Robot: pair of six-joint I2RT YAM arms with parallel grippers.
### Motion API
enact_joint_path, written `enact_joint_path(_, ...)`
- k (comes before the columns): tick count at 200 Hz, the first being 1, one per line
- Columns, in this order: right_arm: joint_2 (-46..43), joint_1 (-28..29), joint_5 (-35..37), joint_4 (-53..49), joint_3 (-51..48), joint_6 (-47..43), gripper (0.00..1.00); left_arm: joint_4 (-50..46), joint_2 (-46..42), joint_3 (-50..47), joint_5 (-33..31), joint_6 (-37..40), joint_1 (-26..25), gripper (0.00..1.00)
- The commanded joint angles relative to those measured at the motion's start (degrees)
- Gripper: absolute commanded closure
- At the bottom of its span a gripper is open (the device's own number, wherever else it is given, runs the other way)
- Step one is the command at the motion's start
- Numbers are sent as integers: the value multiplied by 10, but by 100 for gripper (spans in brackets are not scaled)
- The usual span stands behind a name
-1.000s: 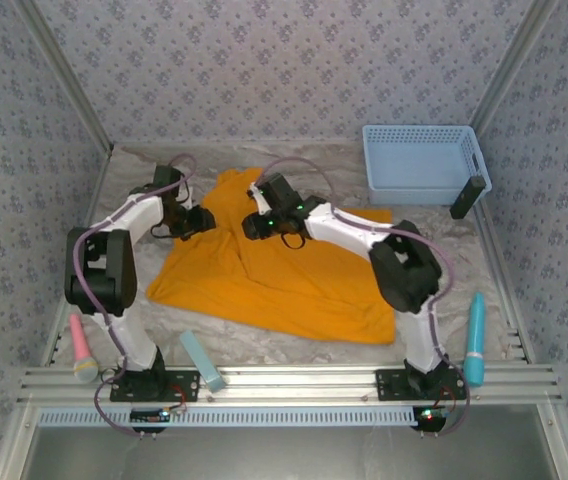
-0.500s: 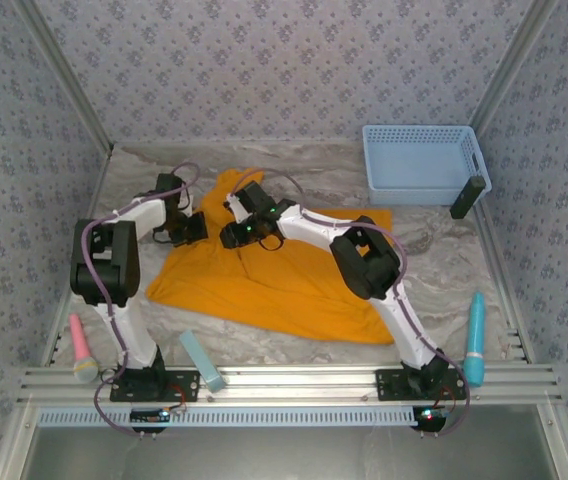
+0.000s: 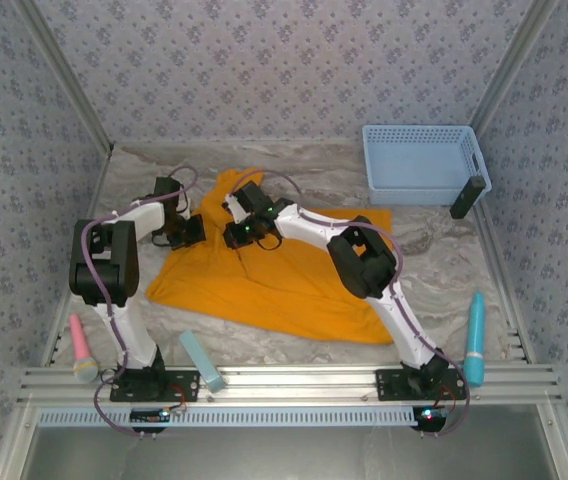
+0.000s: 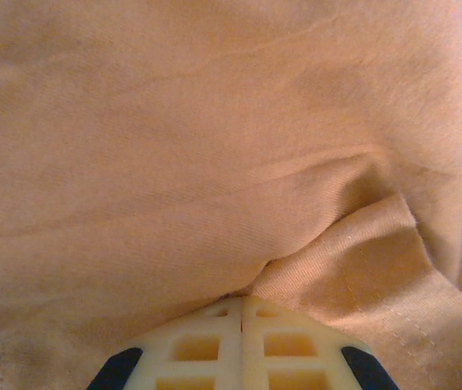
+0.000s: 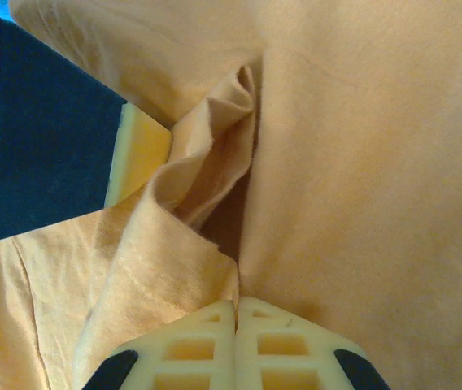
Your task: Fold the inside-out t-shirt
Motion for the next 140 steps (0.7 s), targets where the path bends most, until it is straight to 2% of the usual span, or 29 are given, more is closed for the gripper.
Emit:
enact_joint_path(1,-69,-4,62,-25,-19,-12,98,-5,-13,-11,-27,-4,8,98)
enact_joint_path(23,-105,-4,104,0,-63,-15,98,0,-24,-17,-34,-6,14,98)
enact_joint_path(44,-111,3,114,26,-88,-12,96,7,-33,-19,-27,-9,16,96)
enact_joint_path(68,-87,8,154,47,-103,14,93,17,-53,-18,-11,-19,16,74)
enact_joint_path(78,-77,6,167,42,-101,24,90,18,-67,-17,-13,-28,17,74)
enact_joint_path(89,-72,-2,164,22,-89,29,75,18,-84,-15,-14,-34,17,73)
enact_joint_path(96,-72,-7,155,6,-81,32,71,17,-94,-14,-10,-36,17,73)
enact_joint_path(140,-185,-55,141,-23,-160,40,67,-2,-147,-6,15,-52,-1,73)
